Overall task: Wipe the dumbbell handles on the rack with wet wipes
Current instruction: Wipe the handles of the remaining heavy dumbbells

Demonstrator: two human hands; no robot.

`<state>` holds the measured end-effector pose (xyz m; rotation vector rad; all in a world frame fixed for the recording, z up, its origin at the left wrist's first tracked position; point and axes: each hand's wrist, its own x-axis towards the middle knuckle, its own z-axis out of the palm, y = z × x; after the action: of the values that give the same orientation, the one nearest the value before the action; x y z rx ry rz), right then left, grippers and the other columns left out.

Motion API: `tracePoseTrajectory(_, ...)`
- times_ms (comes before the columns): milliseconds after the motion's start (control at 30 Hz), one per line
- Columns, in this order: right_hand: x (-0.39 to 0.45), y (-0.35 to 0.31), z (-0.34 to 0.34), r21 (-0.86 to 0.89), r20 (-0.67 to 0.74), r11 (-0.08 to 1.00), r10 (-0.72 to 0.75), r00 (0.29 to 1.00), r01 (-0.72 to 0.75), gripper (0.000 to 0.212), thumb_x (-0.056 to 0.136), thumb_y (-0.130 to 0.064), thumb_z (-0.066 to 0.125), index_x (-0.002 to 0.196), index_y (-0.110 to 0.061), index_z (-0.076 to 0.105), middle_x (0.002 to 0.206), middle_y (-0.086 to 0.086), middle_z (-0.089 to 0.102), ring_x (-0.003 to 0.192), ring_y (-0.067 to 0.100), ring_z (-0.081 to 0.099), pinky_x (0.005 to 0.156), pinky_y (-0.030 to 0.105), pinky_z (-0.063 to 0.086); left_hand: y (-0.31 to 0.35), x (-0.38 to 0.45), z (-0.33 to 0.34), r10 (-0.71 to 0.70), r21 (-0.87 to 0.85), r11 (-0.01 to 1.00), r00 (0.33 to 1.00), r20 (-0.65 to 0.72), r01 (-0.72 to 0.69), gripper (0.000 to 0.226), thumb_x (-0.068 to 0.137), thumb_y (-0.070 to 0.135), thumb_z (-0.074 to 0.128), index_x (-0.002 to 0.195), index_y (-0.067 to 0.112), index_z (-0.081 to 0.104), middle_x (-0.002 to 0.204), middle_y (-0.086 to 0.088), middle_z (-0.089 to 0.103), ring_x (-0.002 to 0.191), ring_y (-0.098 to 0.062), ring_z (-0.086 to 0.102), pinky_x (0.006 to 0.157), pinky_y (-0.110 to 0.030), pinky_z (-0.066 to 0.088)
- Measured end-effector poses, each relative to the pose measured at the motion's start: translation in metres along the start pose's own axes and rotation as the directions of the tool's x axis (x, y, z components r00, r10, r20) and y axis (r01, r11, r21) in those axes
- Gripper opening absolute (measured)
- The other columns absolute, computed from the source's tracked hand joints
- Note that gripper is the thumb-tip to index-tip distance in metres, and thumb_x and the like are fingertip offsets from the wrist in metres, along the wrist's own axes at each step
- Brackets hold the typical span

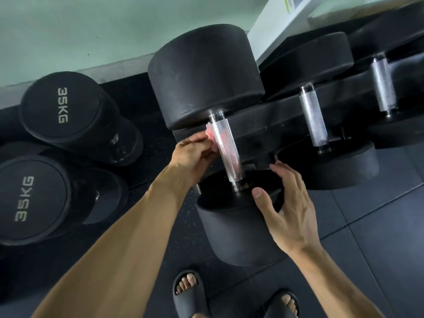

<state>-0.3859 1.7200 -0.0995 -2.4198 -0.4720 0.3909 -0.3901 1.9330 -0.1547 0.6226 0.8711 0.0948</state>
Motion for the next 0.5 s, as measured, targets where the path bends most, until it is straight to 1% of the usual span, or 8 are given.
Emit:
tracePoseTrajectory(67,0.000,0.001,0.000,0.004,-0.002,1.000,0.004,1.000,-0.004,0.073,0.077,-0.069,0.042,0.134,-0.025,0.051,0.143,-0.013,0.045,0.136,0.011,0.041,0.096,0.029,0.035,0.005,0.009,0.007,0.012,-0.085,0.996,0.999,-0.045,-0.016,0.031,0.088,-0.018,0.049,0.091,0.005,0.070,0.080,-0.012,0.067,0.066,-0.019,0.058,0.068,-0.031,0.060)
tracePoseTrajectory(100,0.000,0.002,-0.001,0.004,-0.003,1.000,0.003,1.000,-0.003,0.072,0.077,-0.069,0.042,0.133,-0.025,0.052,0.140,-0.015,0.045,0.135,0.012,0.042,0.095,0.028,0.035,0.005,0.010,0.009,0.019,-0.093,0.995,0.998,-0.056,-0.024,0.032,0.088,-0.018,0.049,0.091,0.005,0.071,0.082,-0.011,0.068,0.069,-0.019,0.060,0.067,-0.029,0.060)
tracePoseTrajectory(200,0.000,0.004,0.000,-0.004,-0.018,1.000,-0.015,1.000,0.015,0.069,0.079,-0.070,0.042,0.129,-0.025,0.054,0.134,-0.020,0.044,0.132,0.011,0.044,0.093,0.024,0.036,-0.001,0.001,0.007,0.047,0.040,0.998,0.999,-0.011,-0.046,0.034,0.084,-0.024,0.050,0.093,0.002,0.070,0.078,-0.007,0.073,0.067,-0.016,0.069,0.068,-0.027,0.059)
tracePoseTrajectory(300,0.000,0.005,0.000,-0.001,-0.022,1.000,-0.014,1.000,0.014,0.066,0.079,-0.069,0.043,0.126,-0.024,0.056,0.130,-0.022,0.044,0.131,0.008,0.044,0.091,0.008,0.029,0.002,0.000,0.003,0.129,0.228,0.966,0.992,-0.006,-0.124,0.034,0.082,-0.026,0.055,0.088,0.004,0.071,0.077,-0.005,0.074,0.069,-0.014,0.070,0.068,-0.026,0.058)
tracePoseTrajectory(367,0.000,0.006,0.000,-0.002,-0.026,1.000,-0.008,1.000,0.008,0.065,0.079,-0.068,0.043,0.125,-0.023,0.057,0.128,-0.023,0.045,0.130,0.006,0.044,0.090,0.005,0.027,0.008,0.010,0.007,0.177,0.210,0.964,0.983,-0.041,-0.165,0.037,0.081,-0.025,0.056,0.078,0.007,0.073,0.077,-0.005,0.074,0.070,-0.016,0.069,0.068,-0.028,0.058)
tracePoseTrajectory(433,0.000,0.006,0.001,-0.002,-0.026,1.000,-0.006,1.000,0.006,0.065,0.080,-0.069,0.043,0.124,-0.023,0.057,0.127,-0.025,0.044,0.128,0.006,0.045,0.089,0.006,0.028,0.007,0.012,0.010,0.155,0.134,0.980,0.986,-0.061,-0.146,0.035,0.081,-0.025,0.056,0.076,0.007,0.072,0.076,-0.005,0.074,0.071,-0.018,0.069,0.068,-0.029,0.059)
tracePoseTrajectory(467,0.000,0.006,0.001,-0.001,-0.028,1.000,-0.005,1.000,0.005,0.066,0.080,-0.069,0.042,0.125,-0.023,0.057,0.127,-0.025,0.044,0.128,0.007,0.045,0.089,0.007,0.029,0.004,0.009,0.009,0.140,0.154,0.979,0.989,-0.052,-0.131,0.034,0.081,-0.024,0.057,0.078,0.007,0.071,0.075,-0.004,0.074,0.073,-0.017,0.070,0.070,-0.028,0.060)
tracePoseTrajectory(500,0.000,0.006,0.001,0.000,-0.028,1.000,-0.001,1.000,0.001,0.066,0.080,-0.070,0.042,0.125,-0.024,0.056,0.129,-0.024,0.045,0.129,0.007,0.045,0.089,0.008,0.030,0.000,0.005,0.006,0.125,0.233,0.966,0.992,-0.026,-0.116,0.035,0.082,-0.025,0.056,0.078,0.007,0.071,0.074,-0.002,0.074,0.073,-0.017,0.071,0.071,-0.028,0.060)
